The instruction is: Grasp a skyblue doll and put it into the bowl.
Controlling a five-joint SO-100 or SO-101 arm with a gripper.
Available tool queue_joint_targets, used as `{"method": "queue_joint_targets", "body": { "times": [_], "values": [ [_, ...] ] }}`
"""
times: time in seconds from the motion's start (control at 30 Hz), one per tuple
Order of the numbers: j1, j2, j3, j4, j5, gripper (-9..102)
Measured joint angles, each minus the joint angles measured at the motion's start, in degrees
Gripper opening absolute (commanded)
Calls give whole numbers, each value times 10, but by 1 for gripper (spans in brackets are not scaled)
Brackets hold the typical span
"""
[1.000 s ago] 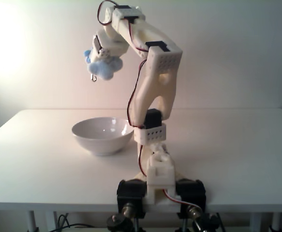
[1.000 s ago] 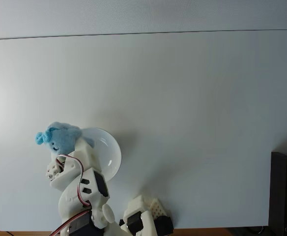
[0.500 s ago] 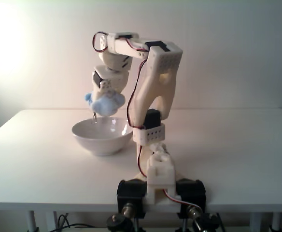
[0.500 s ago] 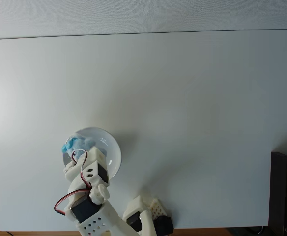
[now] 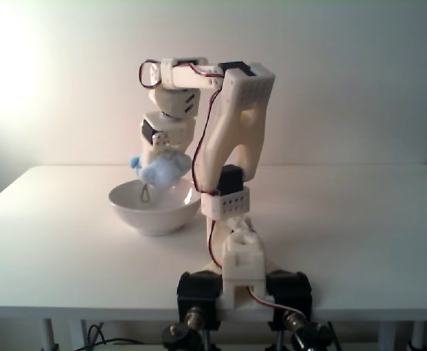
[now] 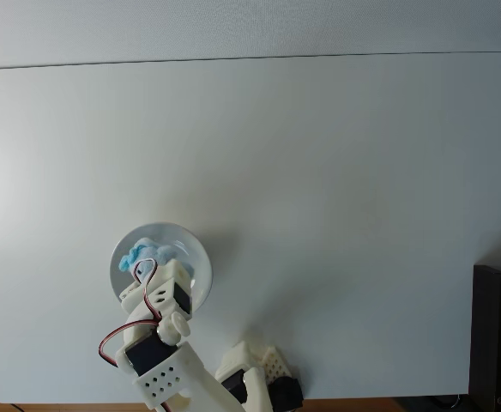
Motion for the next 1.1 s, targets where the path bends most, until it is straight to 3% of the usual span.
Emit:
{"method": "queue_joint_targets", "body": {
  "times": [1.1],
  "values": [
    [-1, -61, 3, -25, -1, 2]
  ]
}}
